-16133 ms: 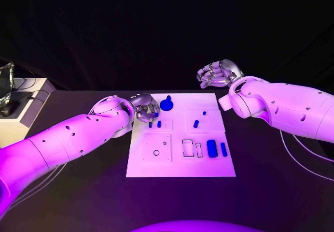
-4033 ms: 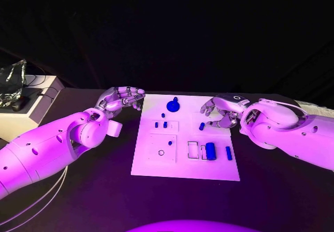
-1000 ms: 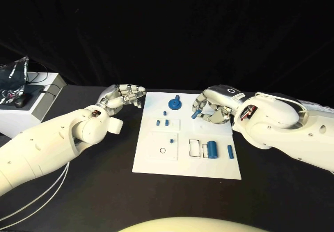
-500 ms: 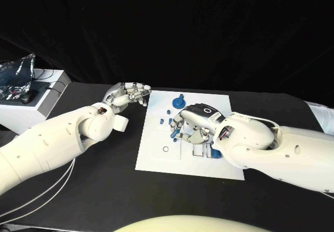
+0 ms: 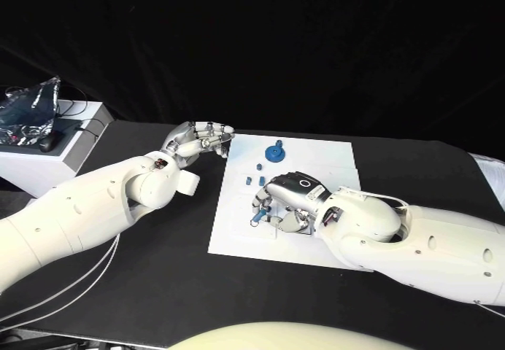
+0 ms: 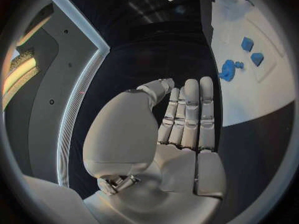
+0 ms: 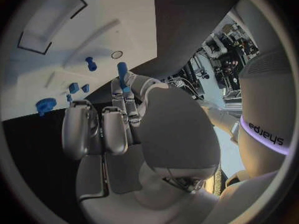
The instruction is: Assemble the parts on the task board
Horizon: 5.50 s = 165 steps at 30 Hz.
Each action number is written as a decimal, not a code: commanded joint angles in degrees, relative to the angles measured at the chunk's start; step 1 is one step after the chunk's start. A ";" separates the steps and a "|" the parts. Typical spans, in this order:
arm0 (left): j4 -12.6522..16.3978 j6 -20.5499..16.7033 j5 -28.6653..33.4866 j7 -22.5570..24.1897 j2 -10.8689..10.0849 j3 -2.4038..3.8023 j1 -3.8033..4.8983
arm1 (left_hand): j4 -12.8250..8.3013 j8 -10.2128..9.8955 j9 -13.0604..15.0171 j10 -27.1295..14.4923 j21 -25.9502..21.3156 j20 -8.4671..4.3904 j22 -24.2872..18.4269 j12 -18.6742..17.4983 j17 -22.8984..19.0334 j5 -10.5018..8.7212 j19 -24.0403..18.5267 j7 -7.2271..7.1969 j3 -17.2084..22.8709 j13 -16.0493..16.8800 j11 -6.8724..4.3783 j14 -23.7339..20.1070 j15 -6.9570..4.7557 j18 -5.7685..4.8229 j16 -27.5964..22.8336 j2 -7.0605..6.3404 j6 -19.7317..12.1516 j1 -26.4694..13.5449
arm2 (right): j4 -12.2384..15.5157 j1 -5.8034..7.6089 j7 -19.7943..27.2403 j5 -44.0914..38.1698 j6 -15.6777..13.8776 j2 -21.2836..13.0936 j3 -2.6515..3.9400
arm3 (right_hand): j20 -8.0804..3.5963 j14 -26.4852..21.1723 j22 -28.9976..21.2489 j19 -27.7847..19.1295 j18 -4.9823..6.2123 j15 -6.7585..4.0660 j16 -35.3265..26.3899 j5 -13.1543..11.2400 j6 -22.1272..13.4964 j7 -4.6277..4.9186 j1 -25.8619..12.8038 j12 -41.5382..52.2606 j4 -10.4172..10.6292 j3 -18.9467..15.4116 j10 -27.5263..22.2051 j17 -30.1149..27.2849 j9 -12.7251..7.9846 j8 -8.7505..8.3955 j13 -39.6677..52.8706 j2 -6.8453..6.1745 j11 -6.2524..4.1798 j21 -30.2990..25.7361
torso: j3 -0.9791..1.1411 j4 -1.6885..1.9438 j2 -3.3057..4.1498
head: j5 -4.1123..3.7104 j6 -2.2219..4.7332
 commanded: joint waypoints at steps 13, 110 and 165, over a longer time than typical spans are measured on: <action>0.04 0.76 0.30 0.33 0.14 0.04 0.01 | -0.08 0.40 -0.06 -0.14 0.35 -0.02 0.06 -0.21 -0.07 0.10 0.15 -0.11 -0.18 -0.06 0.05 0.02 0.22 0.31 -0.22 0.29 -0.22 0.14 | -1.79 -1.39 -0.34 -3.61 0.19 1.45 -0.04 | -0.39 1.17 4.38 0.69 -0.45 -0.31 -0.05 0.35 0.28 0.24 1.09 0.12 -0.13 0.56 2.34 -0.13 0.17 0.17 2.11 1.62 -2.12 -0.22 | -0.08 0.06 0.04 | 0.30 -0.57; 0.19 0.87 0.29 -0.19 -0.86 -0.01 -0.26 | 0.01 0.35 -0.23 -0.23 0.37 0.07 0.16 -0.42 -0.08 0.09 -0.04 -0.15 -0.28 -0.34 0.10 -0.04 0.29 0.31 -0.34 0.31 -0.64 0.04 | -0.04 7.24 -4.17 38.31 0.76 -14.54 -0.20 | -0.76 1.72 3.36 0.89 0.09 -0.83 1.90 9.63 -6.32 0.28 -5.59 59.88 10.39 -18.78 3.94 1.75 -4.00 1.67 51.61 1.54 -2.83 -4.42 | -0.21 -1.05 -0.98 | -3.29 1.30; 2.63 0.87 0.05 -0.68 -2.08 -0.03 -2.52 | 0.46 0.19 -0.46 0.77 0.24 0.01 0.14 -0.04 0.00 0.08 -0.13 -0.76 -0.45 -0.39 -0.34 0.07 0.04 0.35 -0.28 0.39 -1.08 -0.51 | -1.38 5.78 -32.53 41.19 14.50 -12.01 -3.78 | -1.34 6.06 12.66 4.36 -2.69 -1.53 10.68 19.17 -7.07 -1.59 -25.10 84.52 10.88 -39.50 17.07 27.24 18.21 6.93 83.05 3.99 -4.13 10.26 | -0.22 -2.13 -2.08 | -6.53 -0.82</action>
